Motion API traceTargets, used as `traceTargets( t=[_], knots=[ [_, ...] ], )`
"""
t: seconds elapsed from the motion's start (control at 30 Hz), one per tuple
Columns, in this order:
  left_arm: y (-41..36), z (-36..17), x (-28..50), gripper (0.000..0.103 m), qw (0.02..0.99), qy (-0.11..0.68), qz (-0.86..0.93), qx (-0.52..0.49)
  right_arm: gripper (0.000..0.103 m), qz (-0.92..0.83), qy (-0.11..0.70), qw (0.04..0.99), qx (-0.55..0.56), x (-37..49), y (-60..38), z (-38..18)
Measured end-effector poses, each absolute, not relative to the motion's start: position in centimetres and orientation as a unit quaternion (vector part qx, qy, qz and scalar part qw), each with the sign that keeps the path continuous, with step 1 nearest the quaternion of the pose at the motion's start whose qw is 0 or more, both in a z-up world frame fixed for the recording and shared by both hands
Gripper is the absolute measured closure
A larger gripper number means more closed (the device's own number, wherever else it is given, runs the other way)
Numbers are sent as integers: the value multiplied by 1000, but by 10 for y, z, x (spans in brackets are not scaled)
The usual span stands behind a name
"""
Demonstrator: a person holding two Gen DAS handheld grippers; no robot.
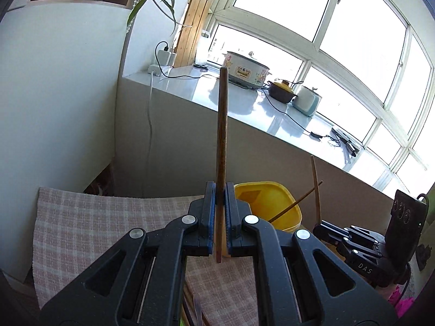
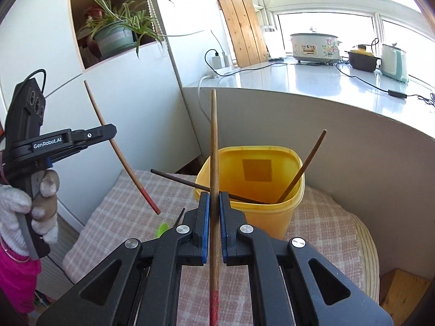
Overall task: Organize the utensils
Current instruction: 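Lift both chopsticks and carry them over the yellow container with both tools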
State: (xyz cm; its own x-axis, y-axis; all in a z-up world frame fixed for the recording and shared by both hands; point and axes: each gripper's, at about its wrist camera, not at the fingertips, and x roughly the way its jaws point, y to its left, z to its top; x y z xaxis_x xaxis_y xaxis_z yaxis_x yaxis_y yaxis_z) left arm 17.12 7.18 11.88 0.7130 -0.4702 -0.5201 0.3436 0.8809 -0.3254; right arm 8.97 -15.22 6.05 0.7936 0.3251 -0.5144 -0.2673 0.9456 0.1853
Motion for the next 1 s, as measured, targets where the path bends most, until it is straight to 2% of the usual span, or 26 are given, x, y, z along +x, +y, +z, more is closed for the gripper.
traceTargets(
  t=[0.43,1.0],
  knots=[
    [40,158,211,99,923,276,-246,-102,98,136,233,961,57,141,-156,97],
    [-2,121,248,99,906,321,-265,-84,98,76,224,970,59,191,-161,92]
  ],
)
